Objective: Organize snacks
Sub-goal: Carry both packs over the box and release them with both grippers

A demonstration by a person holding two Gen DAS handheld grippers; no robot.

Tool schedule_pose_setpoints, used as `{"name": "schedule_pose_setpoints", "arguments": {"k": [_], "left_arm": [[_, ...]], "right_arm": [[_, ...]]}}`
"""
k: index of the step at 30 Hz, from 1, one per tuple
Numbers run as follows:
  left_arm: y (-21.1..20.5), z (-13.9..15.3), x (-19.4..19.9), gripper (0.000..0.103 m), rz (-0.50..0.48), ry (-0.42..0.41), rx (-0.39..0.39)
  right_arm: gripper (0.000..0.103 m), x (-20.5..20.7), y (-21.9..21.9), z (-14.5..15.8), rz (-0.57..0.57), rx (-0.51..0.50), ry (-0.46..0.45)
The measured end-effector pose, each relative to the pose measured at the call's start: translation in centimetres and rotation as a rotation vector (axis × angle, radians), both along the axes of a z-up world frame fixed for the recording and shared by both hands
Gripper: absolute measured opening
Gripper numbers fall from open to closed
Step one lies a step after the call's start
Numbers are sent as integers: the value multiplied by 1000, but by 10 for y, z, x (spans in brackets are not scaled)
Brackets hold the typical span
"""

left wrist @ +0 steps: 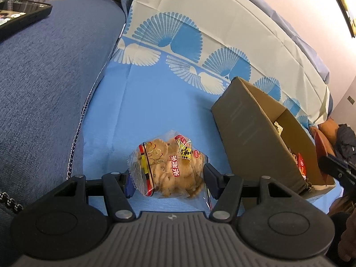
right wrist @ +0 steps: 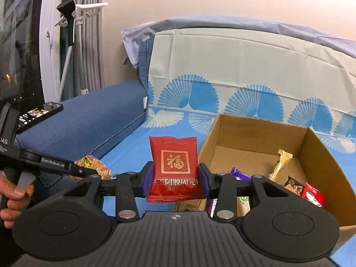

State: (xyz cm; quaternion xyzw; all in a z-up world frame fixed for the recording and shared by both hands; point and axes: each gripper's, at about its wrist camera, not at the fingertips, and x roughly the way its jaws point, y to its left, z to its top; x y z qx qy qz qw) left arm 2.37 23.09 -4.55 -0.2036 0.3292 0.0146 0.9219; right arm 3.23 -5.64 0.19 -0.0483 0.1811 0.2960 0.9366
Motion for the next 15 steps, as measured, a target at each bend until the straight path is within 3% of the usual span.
{"name": "schedule_pose_setpoints", "arguments": {"k": [15], "left_arm": [[-9,1,5,66,-17,-1,78]], "right_arm": [[44,10,-19,7,-41,61,-35]]}}
